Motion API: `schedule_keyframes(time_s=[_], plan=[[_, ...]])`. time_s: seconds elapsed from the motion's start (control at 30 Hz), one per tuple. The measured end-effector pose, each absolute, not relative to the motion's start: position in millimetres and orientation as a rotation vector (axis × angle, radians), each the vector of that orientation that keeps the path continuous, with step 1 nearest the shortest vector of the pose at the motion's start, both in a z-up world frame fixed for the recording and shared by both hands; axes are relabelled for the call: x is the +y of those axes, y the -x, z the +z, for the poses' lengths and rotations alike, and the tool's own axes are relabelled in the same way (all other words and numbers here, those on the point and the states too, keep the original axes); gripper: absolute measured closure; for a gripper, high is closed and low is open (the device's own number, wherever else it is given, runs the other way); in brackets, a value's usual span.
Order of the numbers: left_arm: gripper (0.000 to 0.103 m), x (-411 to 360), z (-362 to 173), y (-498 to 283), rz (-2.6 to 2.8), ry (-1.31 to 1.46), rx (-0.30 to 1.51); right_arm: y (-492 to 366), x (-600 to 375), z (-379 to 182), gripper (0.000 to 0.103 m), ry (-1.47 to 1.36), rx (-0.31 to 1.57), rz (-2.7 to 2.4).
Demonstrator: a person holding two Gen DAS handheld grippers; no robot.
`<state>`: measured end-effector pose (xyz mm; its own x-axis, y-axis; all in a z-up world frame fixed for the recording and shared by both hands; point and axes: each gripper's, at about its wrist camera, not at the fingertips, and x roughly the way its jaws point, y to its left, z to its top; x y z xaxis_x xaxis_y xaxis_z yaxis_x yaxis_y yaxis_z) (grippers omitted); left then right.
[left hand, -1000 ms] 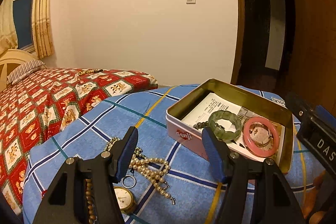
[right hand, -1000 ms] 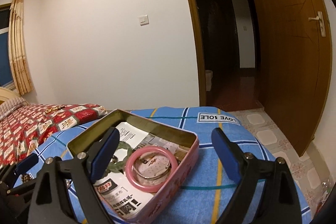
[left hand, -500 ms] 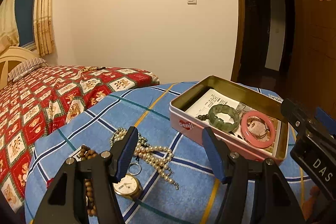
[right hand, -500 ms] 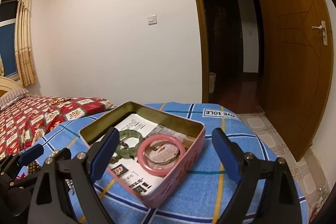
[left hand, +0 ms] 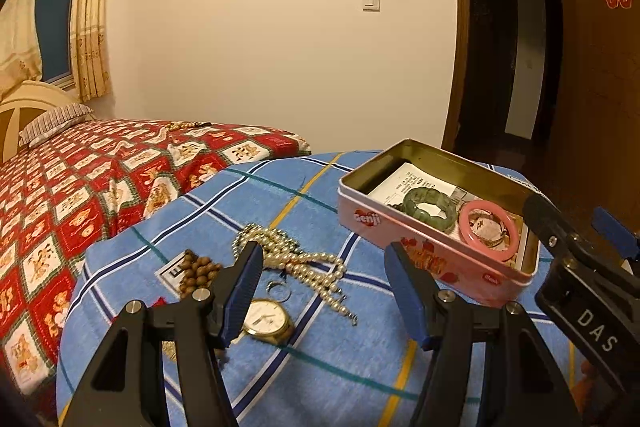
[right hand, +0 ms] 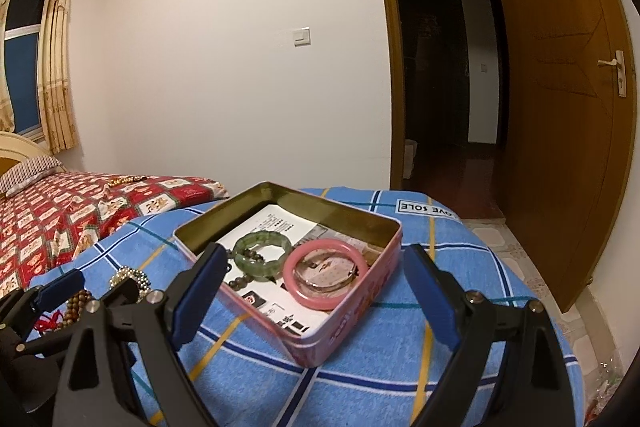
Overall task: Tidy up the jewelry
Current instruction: 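Withdraw both tools from the tin back over the cloth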
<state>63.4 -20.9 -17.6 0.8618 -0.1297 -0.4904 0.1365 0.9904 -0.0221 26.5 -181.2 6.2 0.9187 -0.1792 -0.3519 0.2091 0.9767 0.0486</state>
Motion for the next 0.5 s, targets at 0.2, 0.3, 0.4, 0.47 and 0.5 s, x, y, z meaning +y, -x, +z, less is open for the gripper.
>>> schedule_keyframes(time_s=[0.2, 0.3, 0.4, 0.47, 0.5], plan=[[0.04, -9, -18, -53, -0.132, -0.004, 0.52, -22, -169, 4, 0.011, -0.076, 0.375, -0.191], [0.04, 0, -18, -51, -0.124, 0.034, 0.537, -20, -164, 3, 0.011, -0.082, 0.389, -0.183], [0.04, 10, -19, -51, -0.128, 0.085, 0.56, -18, -158, 1, 0.011, -0.085, 0.401, -0.173], [0.04, 17, -18, -47, -0.131, 0.118, 0.554, -16, -154, 1, 0.011, -0.08, 0.402, -0.166], [0.04, 19, -16, -45, -0.13, 0.123, 0.551, -15, -152, 1, 0.011, -0.075, 0.401, -0.165]])
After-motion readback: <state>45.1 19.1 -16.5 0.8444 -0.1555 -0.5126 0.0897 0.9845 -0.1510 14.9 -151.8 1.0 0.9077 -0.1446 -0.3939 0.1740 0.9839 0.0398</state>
